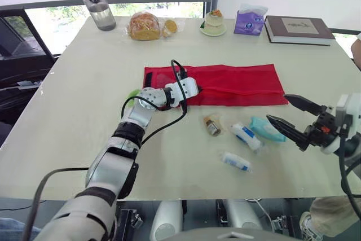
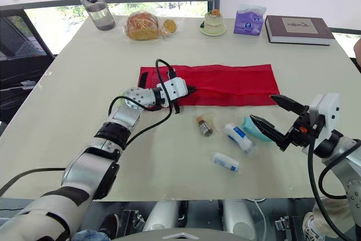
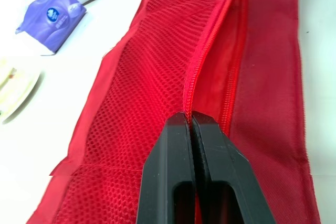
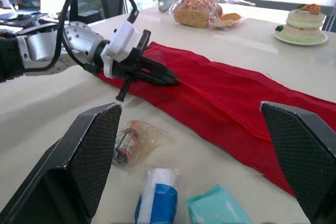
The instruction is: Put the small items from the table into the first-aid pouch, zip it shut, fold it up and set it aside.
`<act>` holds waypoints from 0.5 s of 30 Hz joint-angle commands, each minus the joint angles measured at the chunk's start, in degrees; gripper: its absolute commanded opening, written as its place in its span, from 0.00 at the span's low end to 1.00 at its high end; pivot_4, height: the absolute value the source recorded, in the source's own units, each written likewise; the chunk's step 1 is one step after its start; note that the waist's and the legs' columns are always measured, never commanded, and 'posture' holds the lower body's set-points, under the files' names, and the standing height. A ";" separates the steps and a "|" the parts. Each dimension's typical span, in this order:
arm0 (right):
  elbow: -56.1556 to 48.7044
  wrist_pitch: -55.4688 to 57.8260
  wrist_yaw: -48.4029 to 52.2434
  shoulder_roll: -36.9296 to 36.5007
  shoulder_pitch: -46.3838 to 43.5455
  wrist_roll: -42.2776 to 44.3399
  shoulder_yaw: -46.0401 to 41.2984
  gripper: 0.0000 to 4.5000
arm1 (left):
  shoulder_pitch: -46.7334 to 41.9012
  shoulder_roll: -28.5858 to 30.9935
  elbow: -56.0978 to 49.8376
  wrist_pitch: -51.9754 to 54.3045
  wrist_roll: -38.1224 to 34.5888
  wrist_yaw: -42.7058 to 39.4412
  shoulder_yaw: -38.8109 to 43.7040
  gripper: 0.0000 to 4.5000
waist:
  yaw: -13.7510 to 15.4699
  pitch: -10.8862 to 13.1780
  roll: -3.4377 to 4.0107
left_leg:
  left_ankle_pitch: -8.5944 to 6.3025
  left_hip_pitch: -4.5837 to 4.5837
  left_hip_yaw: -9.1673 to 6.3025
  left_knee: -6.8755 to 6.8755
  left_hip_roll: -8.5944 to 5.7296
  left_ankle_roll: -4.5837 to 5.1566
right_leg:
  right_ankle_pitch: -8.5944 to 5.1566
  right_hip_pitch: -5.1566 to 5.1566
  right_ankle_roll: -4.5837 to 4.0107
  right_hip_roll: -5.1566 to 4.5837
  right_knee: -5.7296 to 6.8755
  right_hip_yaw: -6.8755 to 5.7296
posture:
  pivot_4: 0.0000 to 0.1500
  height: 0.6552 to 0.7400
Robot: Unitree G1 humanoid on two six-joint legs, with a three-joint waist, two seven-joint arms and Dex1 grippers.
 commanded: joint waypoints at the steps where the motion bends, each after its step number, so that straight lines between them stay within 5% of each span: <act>1: -1.57 -1.43 2.45 -2.13 0.45 1.29 -3.30 1.00 | 1.64 0.40 -8.82 5.47 -2.61 -0.27 1.64 0.01 | 0.06 0.00 0.00 | 0.00 0.00 0.00 0.05 0.01 0.00 | 0.00 0.00 0.00 0.00 0.02 0.00 | 1.00 1.00; 15: 15.65 -3.36 30.78 -19.41 5.59 2.55 -20.27 1.00 | 3.86 -1.95 -10.90 14.68 -6.44 -0.44 2.48 0.01 | -0.13 0.00 0.03 | -0.01 0.01 0.00 0.32 -0.03 0.01 | -0.06 0.09 0.16 0.04 0.05 -0.01 | 1.00 1.00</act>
